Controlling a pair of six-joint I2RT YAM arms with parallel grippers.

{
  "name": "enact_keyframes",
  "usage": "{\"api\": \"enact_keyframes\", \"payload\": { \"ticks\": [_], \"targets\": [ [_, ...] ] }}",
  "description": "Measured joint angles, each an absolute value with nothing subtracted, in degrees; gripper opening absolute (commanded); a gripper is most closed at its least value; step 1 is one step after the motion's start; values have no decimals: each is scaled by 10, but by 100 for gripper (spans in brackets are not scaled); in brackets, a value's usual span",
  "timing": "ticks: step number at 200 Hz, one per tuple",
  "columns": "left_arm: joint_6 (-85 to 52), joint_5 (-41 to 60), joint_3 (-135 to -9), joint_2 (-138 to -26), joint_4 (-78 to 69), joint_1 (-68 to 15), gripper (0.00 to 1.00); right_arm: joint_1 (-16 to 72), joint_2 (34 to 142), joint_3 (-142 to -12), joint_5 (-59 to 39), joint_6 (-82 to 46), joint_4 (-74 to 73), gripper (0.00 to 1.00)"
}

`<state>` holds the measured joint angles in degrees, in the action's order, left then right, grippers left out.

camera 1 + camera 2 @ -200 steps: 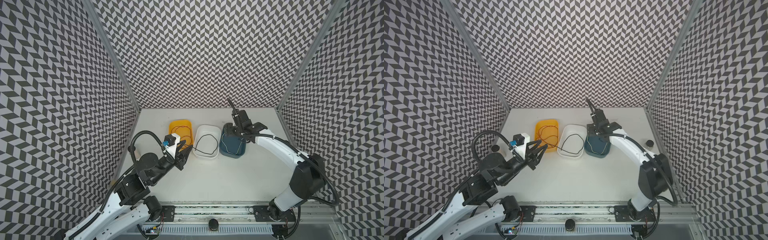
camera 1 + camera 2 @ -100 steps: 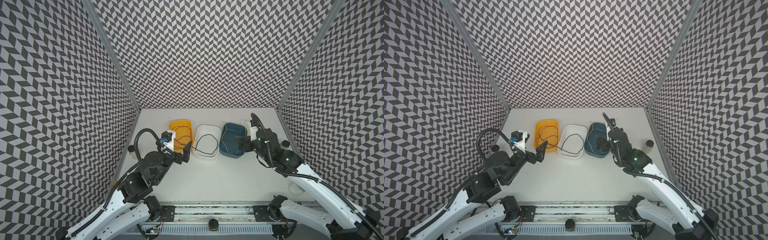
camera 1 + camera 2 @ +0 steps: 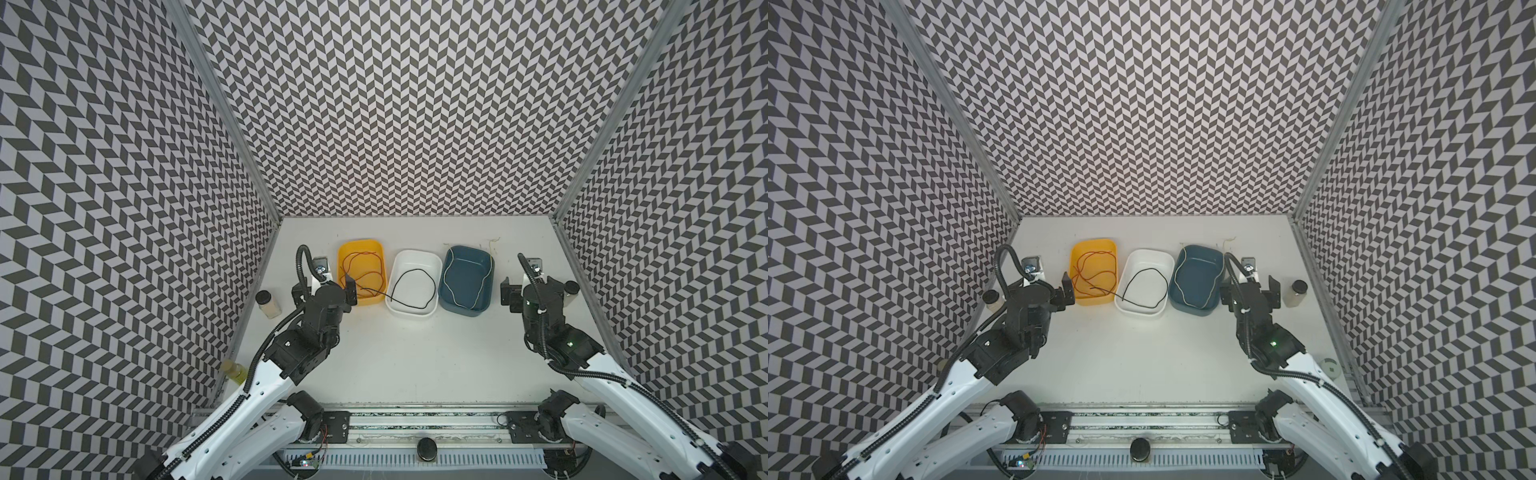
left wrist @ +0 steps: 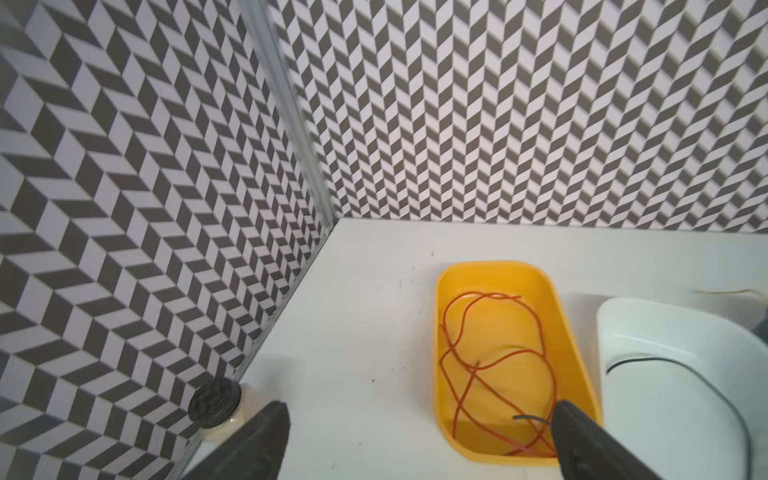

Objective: Untangle the cables

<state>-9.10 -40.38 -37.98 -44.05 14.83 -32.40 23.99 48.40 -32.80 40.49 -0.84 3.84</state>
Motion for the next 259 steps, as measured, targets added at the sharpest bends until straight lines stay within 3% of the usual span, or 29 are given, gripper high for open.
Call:
{"api": "enact_keyframes", "payload": {
  "ticks": [36, 91, 163, 221, 259],
  "targets": [
    [-75, -407, -341, -494, 106, -283, 100, 175, 556, -298, 401, 22, -53, 99],
    [-87, -352, -312, -631, -8, -146, 100, 89, 667, -182, 315, 1, -259, 99],
    [-46, -257, -237, -741, -266, -51, 100, 68, 898, -180, 220, 15, -521, 100],
    [-24, -181, -237, -868, -424, -15, 100, 50, 903, -211, 188, 8, -518, 100],
    [-32, -128, -238, -898, -445, 13, 100, 50, 904, -220, 182, 4, -505, 100]
  ]
}}
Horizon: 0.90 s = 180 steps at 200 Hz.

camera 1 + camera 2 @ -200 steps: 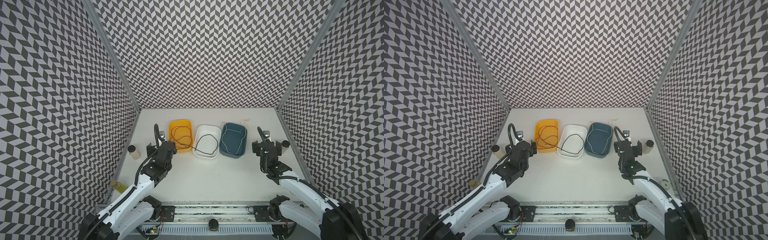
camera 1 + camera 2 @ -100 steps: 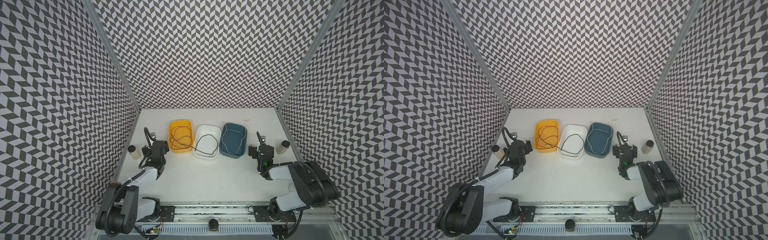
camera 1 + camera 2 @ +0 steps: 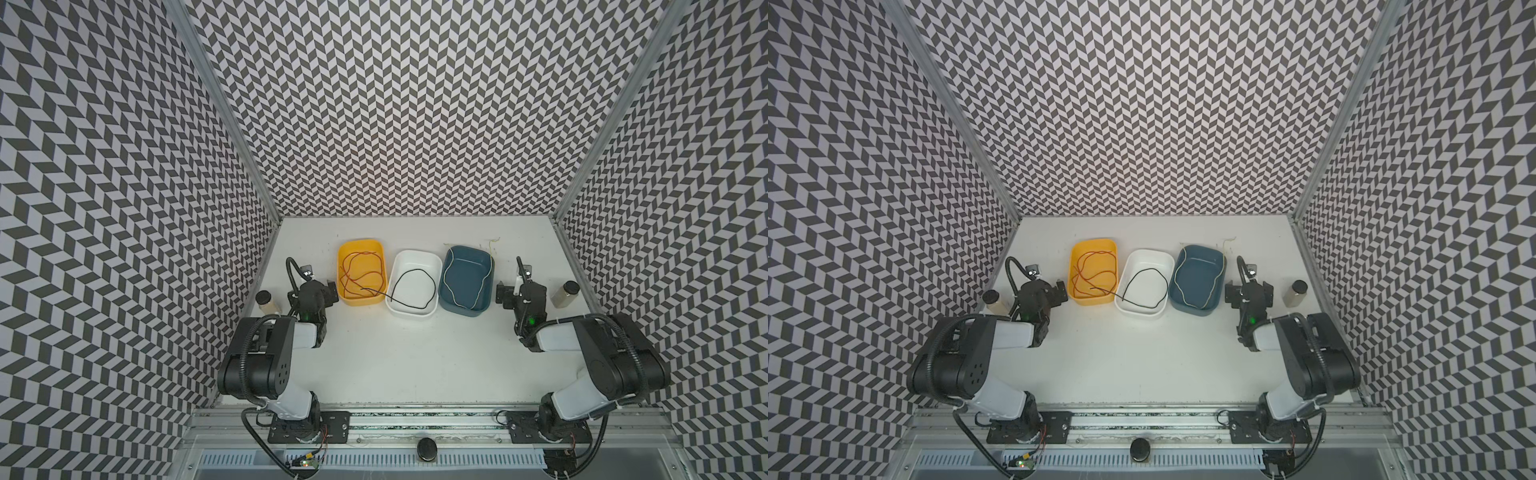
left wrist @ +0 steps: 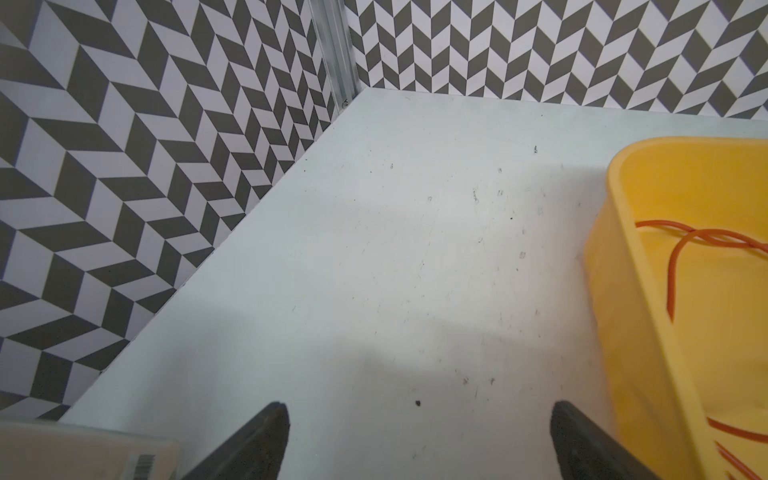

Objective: Untangle the cables

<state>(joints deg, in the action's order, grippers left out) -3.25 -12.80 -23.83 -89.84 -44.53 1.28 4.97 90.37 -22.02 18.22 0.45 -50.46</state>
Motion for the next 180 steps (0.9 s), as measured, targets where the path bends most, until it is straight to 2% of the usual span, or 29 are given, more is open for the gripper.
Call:
{"api": "enact_keyframes", "payload": {
  "ticks": [180],
  "targets": [
    [-35, -104, -239, -898, -465, 15, 100, 50, 904, -221, 180, 4, -509, 100]
  ]
}}
